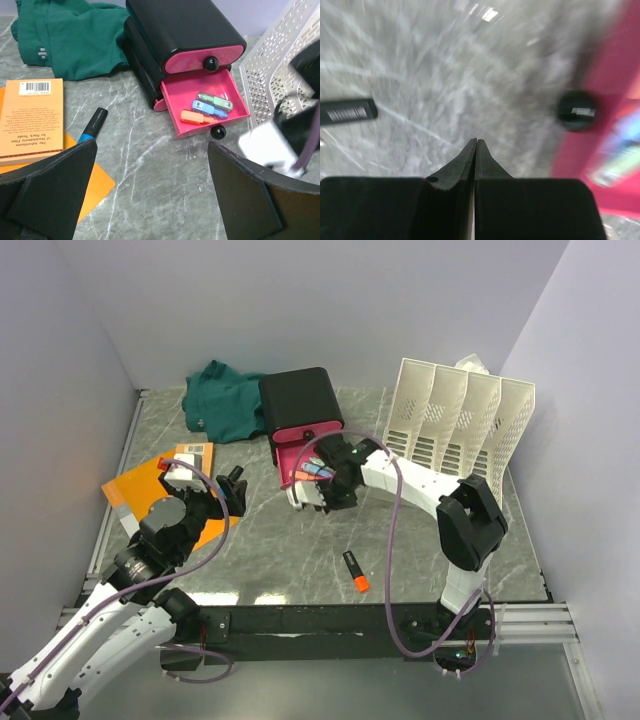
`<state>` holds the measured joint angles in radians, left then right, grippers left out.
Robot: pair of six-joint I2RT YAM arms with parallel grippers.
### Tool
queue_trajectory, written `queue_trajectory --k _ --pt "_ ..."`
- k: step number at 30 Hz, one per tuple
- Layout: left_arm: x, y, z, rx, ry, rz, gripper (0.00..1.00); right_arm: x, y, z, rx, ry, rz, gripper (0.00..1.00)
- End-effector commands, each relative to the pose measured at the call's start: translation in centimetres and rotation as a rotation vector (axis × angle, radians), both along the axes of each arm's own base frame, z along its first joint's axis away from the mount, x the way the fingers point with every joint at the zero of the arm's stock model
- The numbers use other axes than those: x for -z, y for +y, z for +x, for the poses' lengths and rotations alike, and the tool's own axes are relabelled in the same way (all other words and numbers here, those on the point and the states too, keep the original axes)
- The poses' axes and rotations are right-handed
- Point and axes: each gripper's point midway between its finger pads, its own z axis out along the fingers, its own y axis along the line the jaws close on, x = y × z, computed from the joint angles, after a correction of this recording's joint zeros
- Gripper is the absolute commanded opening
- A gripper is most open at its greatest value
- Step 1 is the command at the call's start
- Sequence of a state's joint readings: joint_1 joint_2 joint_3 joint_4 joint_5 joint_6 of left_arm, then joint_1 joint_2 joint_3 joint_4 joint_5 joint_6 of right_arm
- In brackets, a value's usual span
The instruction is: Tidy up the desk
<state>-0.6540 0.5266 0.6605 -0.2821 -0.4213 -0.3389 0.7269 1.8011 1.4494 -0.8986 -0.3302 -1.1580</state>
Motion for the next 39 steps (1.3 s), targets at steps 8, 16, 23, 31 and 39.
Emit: queue_trajectory --k 8,16,23,31,39 --pt "-0.4 0.3 0.3 -0.026 -0.009 -0.021 0.99 3.3 0.7 7.1 0.060 -0.394 0.007 0.06" --pt "-0.3 0.2 0.4 -0.024 -0.004 -0.017 1.00 1.3 3.1 11.0 0.202 -0.631 0.162 0.21" --pt "-0.1 0.1 0.4 -0.023 0.002 -0.013 0.99 -3.5 5.1 14.6 0.336 -0.696 0.278 0.39" --pt "0.0 -0.1 0.3 -0.010 0.002 -0.024 0.99 -3.4 6.6 17.1 0.476 -0.657 0.315 0.50" --pt "0.5 -1.5 0.3 0.043 0.022 -0.052 0.99 -8.0 6.5 10.2 0.438 -0.398 0.497 0.50"
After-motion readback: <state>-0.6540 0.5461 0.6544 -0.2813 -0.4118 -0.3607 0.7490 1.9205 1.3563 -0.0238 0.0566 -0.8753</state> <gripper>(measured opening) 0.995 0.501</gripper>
